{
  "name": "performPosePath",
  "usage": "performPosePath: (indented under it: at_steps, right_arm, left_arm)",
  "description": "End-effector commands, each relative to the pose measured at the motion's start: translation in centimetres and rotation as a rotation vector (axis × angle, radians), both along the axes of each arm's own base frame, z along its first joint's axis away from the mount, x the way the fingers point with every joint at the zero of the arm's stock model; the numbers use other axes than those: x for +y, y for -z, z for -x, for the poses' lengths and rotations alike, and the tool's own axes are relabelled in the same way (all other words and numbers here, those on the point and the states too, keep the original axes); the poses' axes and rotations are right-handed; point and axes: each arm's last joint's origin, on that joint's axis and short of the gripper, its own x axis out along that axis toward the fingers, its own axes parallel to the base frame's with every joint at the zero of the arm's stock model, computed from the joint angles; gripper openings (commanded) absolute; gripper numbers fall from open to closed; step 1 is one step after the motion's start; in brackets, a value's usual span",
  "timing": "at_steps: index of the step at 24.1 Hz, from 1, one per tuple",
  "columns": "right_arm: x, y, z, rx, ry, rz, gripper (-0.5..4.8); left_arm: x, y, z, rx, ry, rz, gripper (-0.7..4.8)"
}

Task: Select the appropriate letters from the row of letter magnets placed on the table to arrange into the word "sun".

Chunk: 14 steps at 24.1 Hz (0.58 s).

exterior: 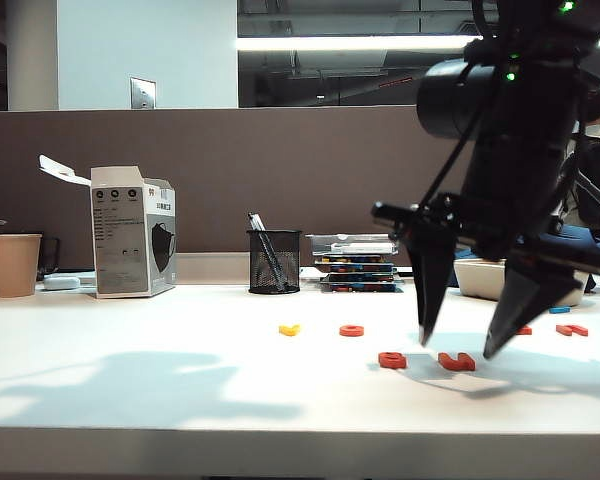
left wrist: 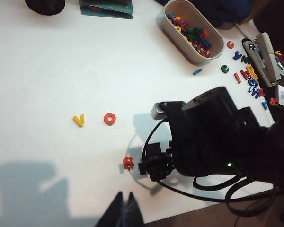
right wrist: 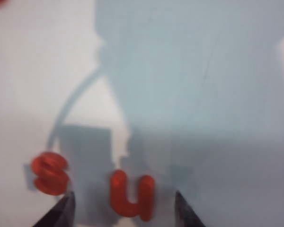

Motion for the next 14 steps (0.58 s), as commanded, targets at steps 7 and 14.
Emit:
performPosePath:
  at_steps: [7,14]
  right_arm:
    - [0.8,-4.6,-2.1,-0.142,-0.054,-0.003,2.67]
    - [-3.5,-5.5,-3.7,-0.169,0.014,0.189,2.67]
  left_arm:
    - [0.1,-0.2,0.0,-0.007,0.000,0.005,-0.04]
    - [0.1,-0.2,0.0,-0.008,0.000,0.005,-0.05]
